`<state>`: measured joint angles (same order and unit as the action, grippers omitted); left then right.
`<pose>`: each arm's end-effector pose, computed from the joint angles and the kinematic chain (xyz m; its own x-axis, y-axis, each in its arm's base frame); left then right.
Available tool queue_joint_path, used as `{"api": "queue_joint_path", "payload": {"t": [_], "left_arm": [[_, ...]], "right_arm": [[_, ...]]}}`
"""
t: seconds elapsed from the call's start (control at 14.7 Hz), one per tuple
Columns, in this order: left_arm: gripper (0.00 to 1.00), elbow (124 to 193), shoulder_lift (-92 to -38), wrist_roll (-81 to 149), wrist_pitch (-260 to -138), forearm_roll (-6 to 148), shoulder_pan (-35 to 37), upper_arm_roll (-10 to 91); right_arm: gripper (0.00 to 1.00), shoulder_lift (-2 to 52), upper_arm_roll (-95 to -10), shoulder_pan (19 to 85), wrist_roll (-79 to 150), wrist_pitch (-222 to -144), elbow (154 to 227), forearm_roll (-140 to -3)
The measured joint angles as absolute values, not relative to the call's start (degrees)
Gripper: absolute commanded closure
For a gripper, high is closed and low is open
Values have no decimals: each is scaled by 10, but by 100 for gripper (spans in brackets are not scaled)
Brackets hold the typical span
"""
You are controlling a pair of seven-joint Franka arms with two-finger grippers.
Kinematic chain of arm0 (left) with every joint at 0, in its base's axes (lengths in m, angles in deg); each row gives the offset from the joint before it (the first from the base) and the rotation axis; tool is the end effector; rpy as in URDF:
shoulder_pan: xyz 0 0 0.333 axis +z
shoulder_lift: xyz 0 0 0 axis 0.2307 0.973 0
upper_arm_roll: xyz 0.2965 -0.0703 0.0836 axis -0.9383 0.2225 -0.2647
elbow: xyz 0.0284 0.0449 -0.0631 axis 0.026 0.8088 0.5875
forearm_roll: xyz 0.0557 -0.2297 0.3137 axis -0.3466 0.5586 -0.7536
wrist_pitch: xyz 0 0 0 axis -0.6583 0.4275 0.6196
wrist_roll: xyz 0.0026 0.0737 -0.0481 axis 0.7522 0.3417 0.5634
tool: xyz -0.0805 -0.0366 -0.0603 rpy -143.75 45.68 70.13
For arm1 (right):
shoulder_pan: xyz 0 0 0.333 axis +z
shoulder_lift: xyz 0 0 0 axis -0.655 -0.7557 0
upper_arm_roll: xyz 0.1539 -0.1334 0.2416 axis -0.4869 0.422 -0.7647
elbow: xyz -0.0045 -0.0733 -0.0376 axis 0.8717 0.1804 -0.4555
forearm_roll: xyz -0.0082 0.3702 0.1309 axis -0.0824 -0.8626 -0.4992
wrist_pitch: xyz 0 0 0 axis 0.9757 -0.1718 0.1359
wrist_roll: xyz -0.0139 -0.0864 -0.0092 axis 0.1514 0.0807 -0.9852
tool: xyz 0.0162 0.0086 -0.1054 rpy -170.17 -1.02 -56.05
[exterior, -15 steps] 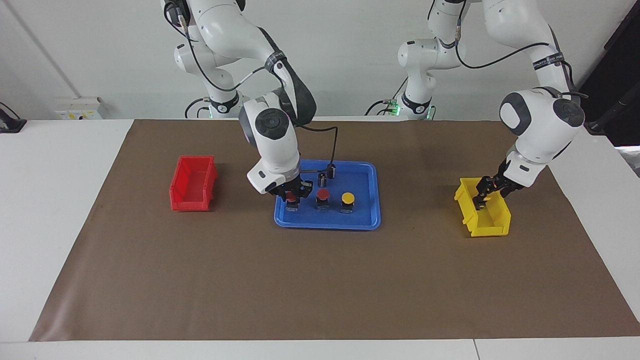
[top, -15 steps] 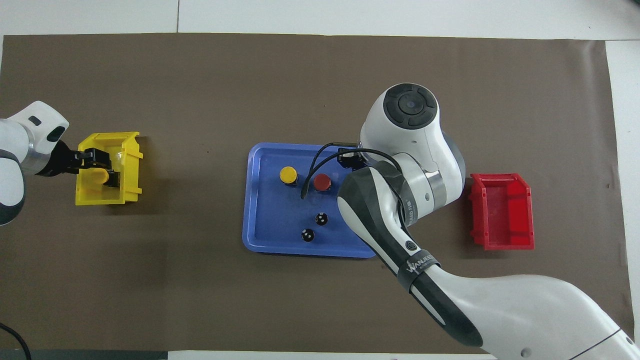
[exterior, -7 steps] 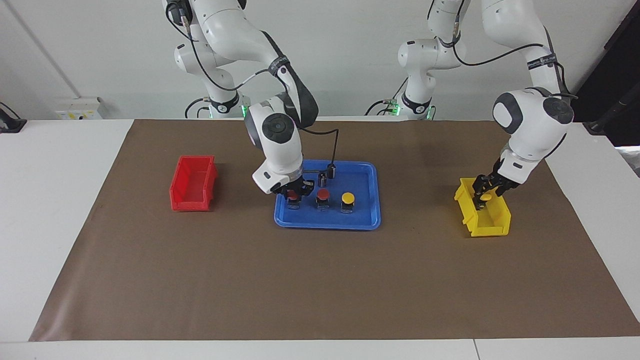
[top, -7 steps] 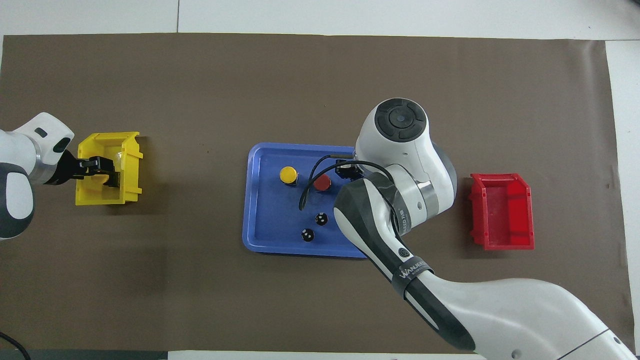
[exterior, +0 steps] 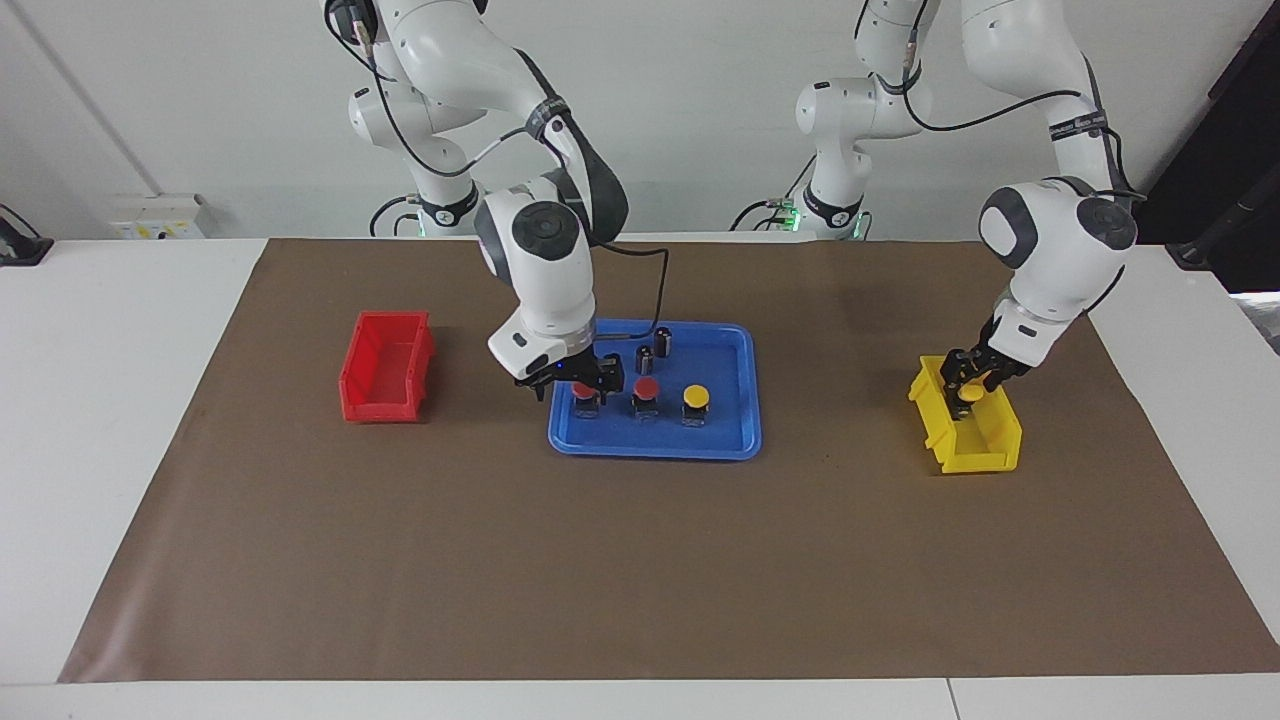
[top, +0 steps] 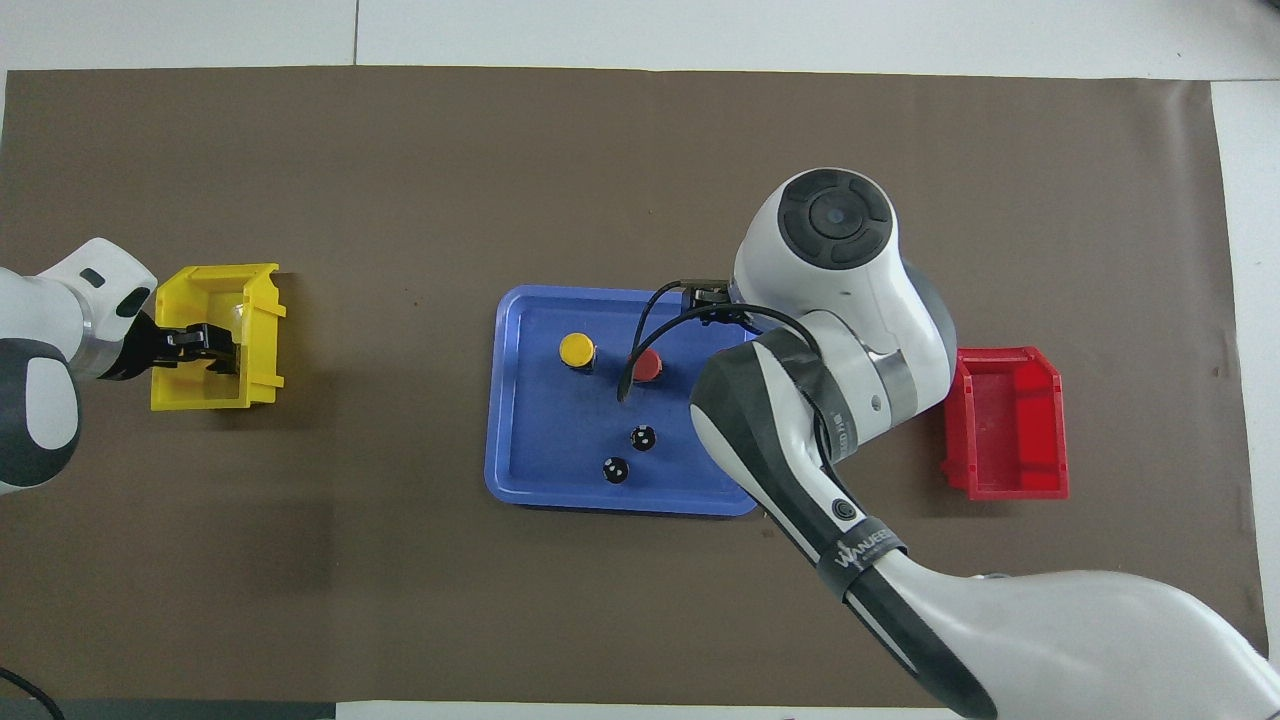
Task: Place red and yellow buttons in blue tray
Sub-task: 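Release the second red button in the tray while the left gripper grasps another yellow button, then carry the second yellow button over the tray with the left gripper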
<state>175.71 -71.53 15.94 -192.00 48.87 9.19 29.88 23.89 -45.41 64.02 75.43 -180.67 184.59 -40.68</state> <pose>0.5405 0.0317 0.3616 0.9981 0.0459 0.0423 0.0448 -0.9986 0.0274 0.5880 0.2555 0.4257 0.9895 -0.1441 0.0101 -0.1440 -0.9895 -0.0076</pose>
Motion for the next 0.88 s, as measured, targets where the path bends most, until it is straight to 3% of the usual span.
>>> {"api": "queue_joint_path", "payload": {"t": [0.07,0.2,0.54,0.88], "left_arm": [[81,1757,-715,160,-1923,489,92,299],[98,1754,-715,160,-1925,489,92,299],[99,1712,-714,160,-1883,489,94,297],[98,1540,-715,197,-1675,489,61,304]], "right_arm": [[0,256,-453,624,749,-1776,1830,-407],[0,294,-453,593,732,-1711,1803,-407],[0,386,-451,509,691,-1588,1780,-407],[0,436,-449,400,545,-1516,1780,-407]]}}
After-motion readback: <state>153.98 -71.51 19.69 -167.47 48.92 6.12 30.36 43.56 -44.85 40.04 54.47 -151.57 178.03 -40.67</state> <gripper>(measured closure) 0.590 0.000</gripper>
